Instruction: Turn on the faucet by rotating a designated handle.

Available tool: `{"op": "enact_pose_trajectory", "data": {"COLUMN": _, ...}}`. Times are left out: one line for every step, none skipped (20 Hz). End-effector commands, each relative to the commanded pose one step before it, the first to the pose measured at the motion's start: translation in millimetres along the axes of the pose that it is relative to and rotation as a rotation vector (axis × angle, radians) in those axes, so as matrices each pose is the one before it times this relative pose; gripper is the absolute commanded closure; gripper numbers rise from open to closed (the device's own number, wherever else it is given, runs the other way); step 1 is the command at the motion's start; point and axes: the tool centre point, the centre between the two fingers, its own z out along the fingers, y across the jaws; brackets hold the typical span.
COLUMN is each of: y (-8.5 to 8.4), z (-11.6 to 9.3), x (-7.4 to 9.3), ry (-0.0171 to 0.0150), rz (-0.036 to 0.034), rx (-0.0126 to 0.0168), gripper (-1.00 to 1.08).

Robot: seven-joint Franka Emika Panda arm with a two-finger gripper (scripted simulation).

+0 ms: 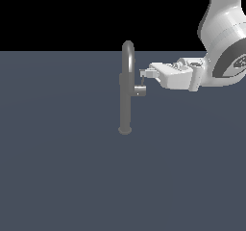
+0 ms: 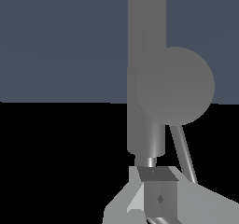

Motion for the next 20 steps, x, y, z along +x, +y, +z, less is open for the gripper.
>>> {"op": "enact_pose_trajectory", "data": {"y": 13.7, "z": 0.2, "x": -0.15, "ry": -0.00647, "rz": 0.01007, "rx": -0.00789, "gripper": 1.08}}
{"op": "enact_pose_trajectory", "data": {"y": 3.28, "z": 0.02, "x": -0.32, "ry": 0.0, "rz": 0.0, "rx": 0.0, "gripper": 1.08}}
{"op": "enact_pose_trajectory", "data": {"y": 0.0, "z": 0.0, "x": 0.0, "ry": 0.0, "rz": 0.0, "rx": 0.0, "gripper": 1.08}}
{"op": "enact_pose_trajectory", "data": {"y": -8.98, "z": -0.22, "x": -4.22, "ry": 0.00587, "rz": -0.01602, "rx": 0.00531, "gripper": 1.08}}
{"op": "enact_pose_trajectory", "data": {"y": 3.86, "z": 0.03, "x": 1.82, "ry": -0.00071, "rz": 0.00172, "rx": -0.00059, "gripper": 1.08}}
{"op": "enact_pose_trajectory", "data": {"y": 3.9, "z": 0.03, "x": 1.83, "ry": -0.0007, "rz": 0.00173, "rx": -0.00059, "gripper": 1.08}}
{"op": "enact_pose_trajectory", "data": {"y": 3.93, "z": 0.02, "x": 1.84, "ry": -0.0007, "rz": 0.00173, "rx": -0.00059, "gripper": 1.08}}
{"op": "enact_pose_trajectory", "data": {"y": 3.96, "z": 0.02, "x": 1.85, "ry": -0.00069, "rz": 0.00173, "rx": -0.00059, "gripper": 1.08}}
{"op": "enact_pose_trajectory", "data": {"y": 3.97, "z": 0.03, "x": 1.91, "ry": -0.00073, "rz": 0.00184, "rx": -0.00062, "gripper": 1.08}}
{"op": "enact_pose_trajectory", "data": {"y": 4.03, "z": 0.01, "x": 1.87, "ry": -0.00068, "rz": 0.00173, "rx": -0.00059, "gripper": 1.08}}
{"op": "enact_pose_trajectory", "data": {"y": 4.04, "z": 0.02, "x": 1.94, "ry": -0.00071, "rz": 0.00184, "rx": -0.00062, "gripper": 1.08}}
{"op": "enact_pose_trajectory", "data": {"y": 4.07, "z": 0.01, "x": 1.95, "ry": -0.0007, "rz": 0.00185, "rx": -0.00062, "gripper": 1.08}}
{"op": "enact_pose_trajectory", "data": {"y": 4.11, "z": 0.0, "x": 1.98, "ry": -0.00067, "rz": 0.00186, "rx": -0.00062, "gripper": 1.08}}
{"op": "enact_pose_trajectory", "data": {"y": 0.0, "z": 0.0, "x": 0.0, "ry": 0.0, "rz": 0.0, "rx": 0.0, "gripper": 1.08}}
{"op": "enact_pose_trajectory", "data": {"y": -9.36, "z": -0.09, "x": -12.11, "ry": 0.0046, "rz": -0.02572, "rx": 0.00076, "gripper": 1.08}}
{"op": "enact_pose_trajectory", "data": {"y": 3.88, "z": 0.04, "x": 5.28, "ry": -0.00071, "rz": 0.00384, "rx": -0.00015, "gripper": 1.08}}
{"op": "enact_pose_trajectory", "data": {"y": 3.9, "z": 0.04, "x": 5.3, "ry": -0.00071, "rz": 0.00384, "rx": -0.00014, "gripper": 1.08}}
{"op": "enact_pose_trajectory", "data": {"y": 3.91, "z": 0.03, "x": 5.36, "ry": -0.00071, "rz": 0.0039, "rx": -0.00014, "gripper": 1.08}}
{"op": "enact_pose_trajectory", "data": {"y": 3.92, "z": 0.03, "x": 5.38, "ry": -0.00071, "rz": 0.0039, "rx": -0.00013, "gripper": 1.08}}
{"op": "enact_pose_trajectory", "data": {"y": 3.92, "z": 0.02, "x": 5.44, "ry": -0.00071, "rz": 0.00396, "rx": -0.00013, "gripper": 1.08}}
